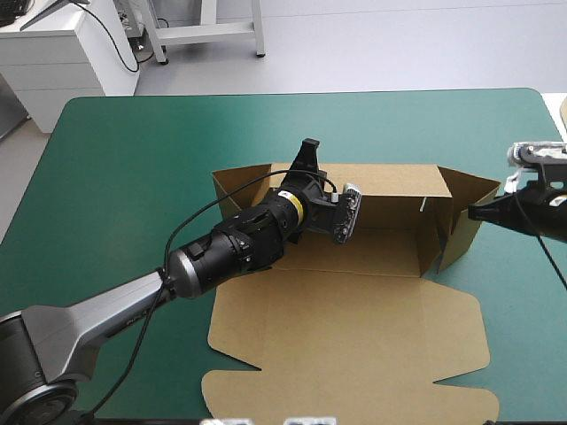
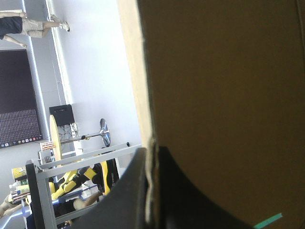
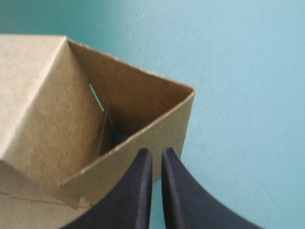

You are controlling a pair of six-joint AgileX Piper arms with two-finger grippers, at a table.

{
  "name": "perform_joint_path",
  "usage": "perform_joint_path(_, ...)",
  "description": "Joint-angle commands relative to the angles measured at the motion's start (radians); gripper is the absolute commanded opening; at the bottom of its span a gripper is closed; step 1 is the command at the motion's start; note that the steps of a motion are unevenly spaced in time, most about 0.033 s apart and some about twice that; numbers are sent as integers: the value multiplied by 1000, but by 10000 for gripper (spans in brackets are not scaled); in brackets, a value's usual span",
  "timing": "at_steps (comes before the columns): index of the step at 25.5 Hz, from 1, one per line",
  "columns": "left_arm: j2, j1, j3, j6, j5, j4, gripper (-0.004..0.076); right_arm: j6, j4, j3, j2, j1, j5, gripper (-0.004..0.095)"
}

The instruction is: Fold the box

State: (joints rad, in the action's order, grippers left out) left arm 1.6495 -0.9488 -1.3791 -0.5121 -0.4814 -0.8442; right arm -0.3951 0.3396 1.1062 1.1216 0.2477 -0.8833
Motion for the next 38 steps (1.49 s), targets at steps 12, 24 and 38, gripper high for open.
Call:
perform_joint_path(12,29,-14,-11,14,-14,-9,-8,-8,87,402,355,-8,29,51)
perform_joint_path(24,32,-14,-11,282,-10,-193,-8,-42,118,454,485,-12,-127,0)
perform_joint_path(38,70,-54,-11,617,-99,-454,-8,-121,194,319,400,-12,-181,-15)
